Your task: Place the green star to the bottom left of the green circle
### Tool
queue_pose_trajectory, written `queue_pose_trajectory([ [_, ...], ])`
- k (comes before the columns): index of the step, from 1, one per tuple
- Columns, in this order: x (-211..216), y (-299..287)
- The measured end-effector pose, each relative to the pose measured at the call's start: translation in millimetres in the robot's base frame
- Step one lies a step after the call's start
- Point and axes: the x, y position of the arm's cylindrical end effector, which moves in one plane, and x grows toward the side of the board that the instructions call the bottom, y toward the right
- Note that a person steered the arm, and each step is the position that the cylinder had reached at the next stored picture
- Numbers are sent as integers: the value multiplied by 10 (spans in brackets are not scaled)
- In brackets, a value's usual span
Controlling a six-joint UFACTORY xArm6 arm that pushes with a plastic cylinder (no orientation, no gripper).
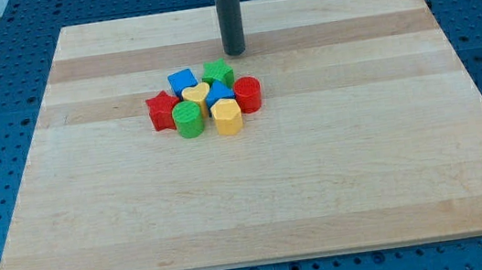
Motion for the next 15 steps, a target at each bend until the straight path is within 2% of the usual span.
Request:
queue_pose_trajectory([
  [2,-88,-64],
  [3,-360,-260],
  [4,-376,-425],
  [5,-376,-825],
  [6,-33,-1314],
  [7,418,-1389],
  [8,693,-1315],
  [10,718,-817],
  [12,717,-77],
  [13,857,-409],
  [14,761,-617],
  [15,533,-340],
])
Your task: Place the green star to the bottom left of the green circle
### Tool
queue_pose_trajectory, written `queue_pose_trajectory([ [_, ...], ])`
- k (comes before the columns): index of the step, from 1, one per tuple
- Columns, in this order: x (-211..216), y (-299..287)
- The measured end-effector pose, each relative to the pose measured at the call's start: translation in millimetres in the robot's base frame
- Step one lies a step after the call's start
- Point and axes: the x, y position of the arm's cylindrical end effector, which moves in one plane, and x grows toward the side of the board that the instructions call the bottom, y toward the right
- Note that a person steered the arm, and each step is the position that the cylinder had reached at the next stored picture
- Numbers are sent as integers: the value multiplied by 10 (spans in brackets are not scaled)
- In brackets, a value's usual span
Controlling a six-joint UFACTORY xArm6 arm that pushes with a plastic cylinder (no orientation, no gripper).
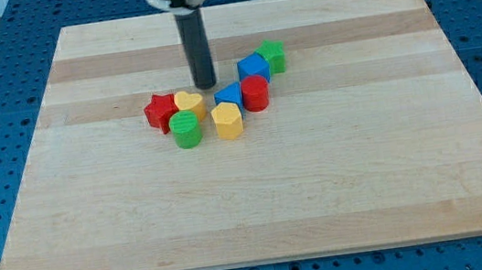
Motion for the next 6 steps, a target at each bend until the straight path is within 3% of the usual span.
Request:
queue_pose_trajectory([
  [2,-209,860],
  [4,555,1601],
  [6,778,1898],
])
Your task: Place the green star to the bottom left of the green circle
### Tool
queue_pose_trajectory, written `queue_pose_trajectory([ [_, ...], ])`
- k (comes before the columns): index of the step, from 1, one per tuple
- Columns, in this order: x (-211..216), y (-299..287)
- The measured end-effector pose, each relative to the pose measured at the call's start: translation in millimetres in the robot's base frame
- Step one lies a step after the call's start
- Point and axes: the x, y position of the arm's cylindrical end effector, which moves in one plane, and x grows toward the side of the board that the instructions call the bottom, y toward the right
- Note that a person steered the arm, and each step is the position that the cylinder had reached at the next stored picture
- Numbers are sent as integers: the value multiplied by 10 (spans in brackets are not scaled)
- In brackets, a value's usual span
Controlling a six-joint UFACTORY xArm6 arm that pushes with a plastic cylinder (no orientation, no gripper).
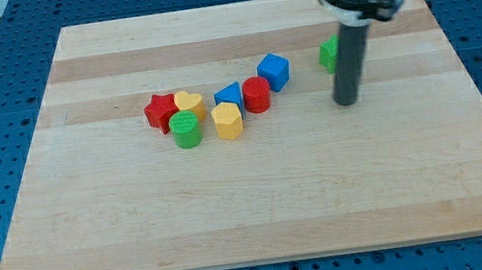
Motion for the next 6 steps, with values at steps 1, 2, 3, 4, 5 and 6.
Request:
queue_pose_trajectory([
  [1,-304,682],
  [2,-1018,695],
  [3,-1268,166],
  [4,-709,-117],
  [5,-10,-108],
  [6,14,-79],
])
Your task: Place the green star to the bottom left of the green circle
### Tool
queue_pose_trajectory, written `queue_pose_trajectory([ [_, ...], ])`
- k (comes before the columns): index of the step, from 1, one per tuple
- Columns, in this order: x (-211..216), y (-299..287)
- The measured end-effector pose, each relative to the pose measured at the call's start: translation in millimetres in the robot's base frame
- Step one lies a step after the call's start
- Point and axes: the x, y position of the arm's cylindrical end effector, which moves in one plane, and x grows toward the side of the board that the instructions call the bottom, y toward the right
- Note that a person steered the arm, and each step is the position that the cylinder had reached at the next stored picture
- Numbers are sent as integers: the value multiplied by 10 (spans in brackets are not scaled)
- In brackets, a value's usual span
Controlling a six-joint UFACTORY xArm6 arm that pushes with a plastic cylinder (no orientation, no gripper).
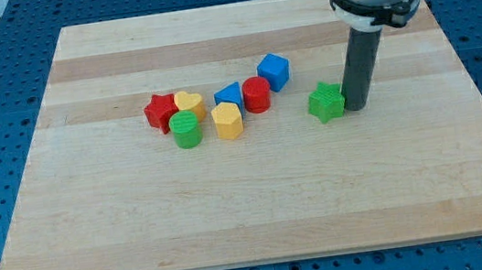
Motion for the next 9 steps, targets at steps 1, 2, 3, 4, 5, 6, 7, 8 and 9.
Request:
queue_pose_trajectory([
  [1,-308,0],
  [2,-305,-153],
  [3,268,-520],
  [4,716,-789],
  [5,596,-615],
  [6,496,-527],
  [7,584,-442],
  [8,814,-380],
  [9,1061,-733],
])
